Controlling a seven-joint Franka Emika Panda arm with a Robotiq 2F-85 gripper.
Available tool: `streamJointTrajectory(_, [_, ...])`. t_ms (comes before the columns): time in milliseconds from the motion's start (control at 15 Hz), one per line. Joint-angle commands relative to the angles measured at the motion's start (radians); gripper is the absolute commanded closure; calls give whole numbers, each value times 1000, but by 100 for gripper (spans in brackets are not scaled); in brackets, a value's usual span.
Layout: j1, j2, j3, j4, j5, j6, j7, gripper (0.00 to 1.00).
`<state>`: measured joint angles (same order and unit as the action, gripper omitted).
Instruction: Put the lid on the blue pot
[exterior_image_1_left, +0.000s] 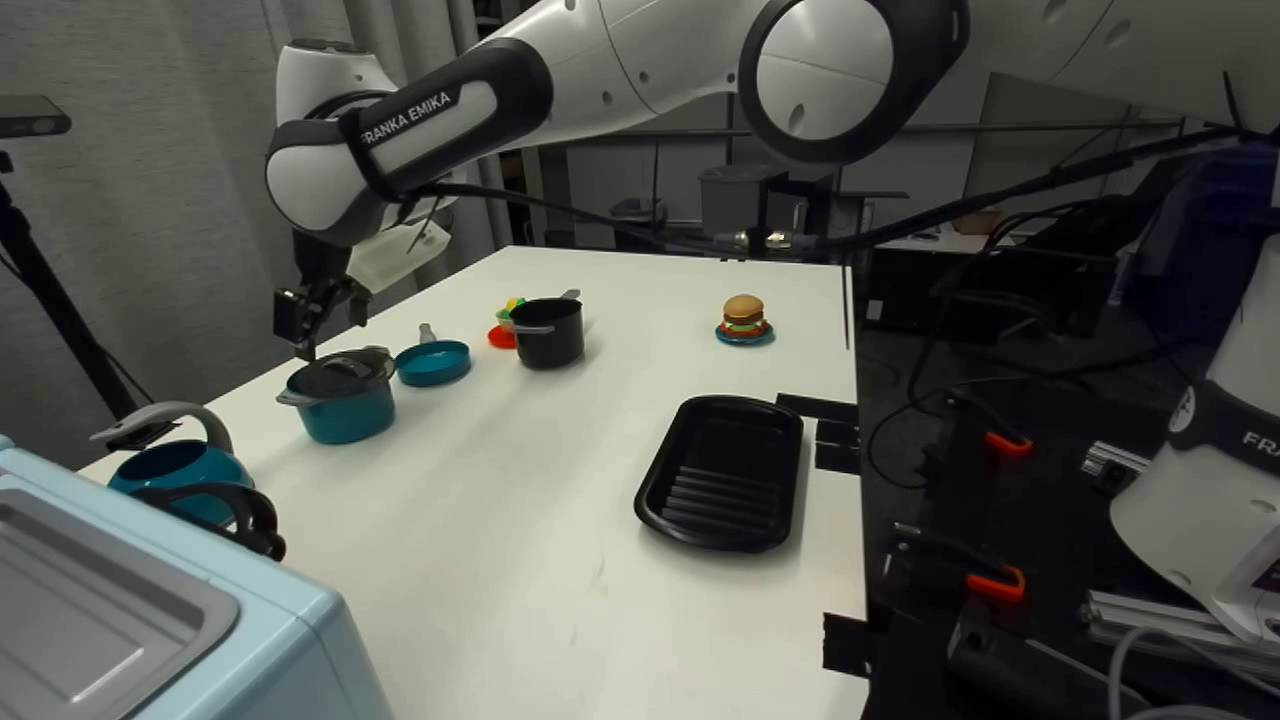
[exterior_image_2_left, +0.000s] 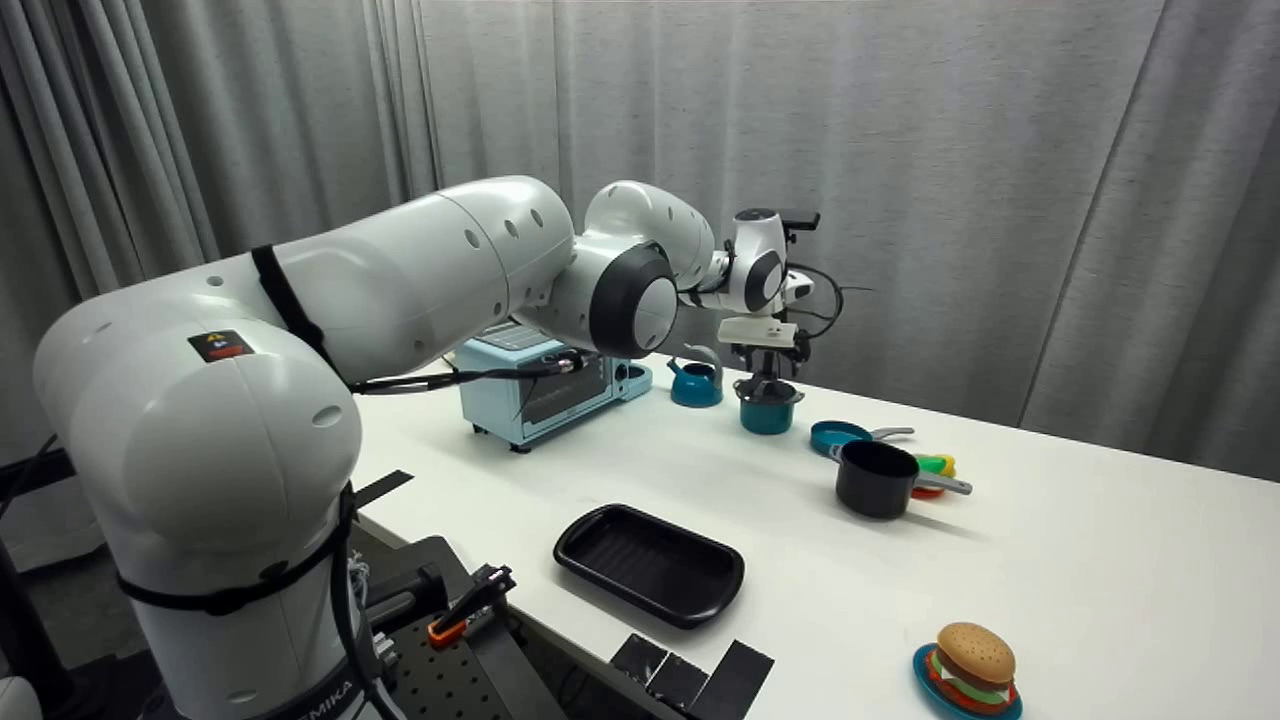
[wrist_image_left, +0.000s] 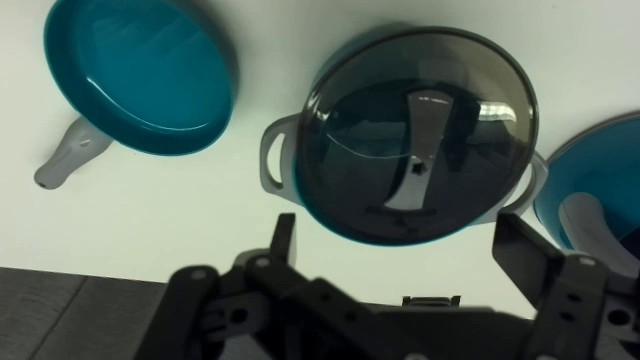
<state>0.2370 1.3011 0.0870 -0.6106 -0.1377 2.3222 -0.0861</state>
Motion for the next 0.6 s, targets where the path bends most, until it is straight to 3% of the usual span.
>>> streamJointTrajectory(0, [1,13,-1,45,-1,-9,-6,0])
streamJointTrajectory(533, [13,-21,1,21,1,-12,16,0])
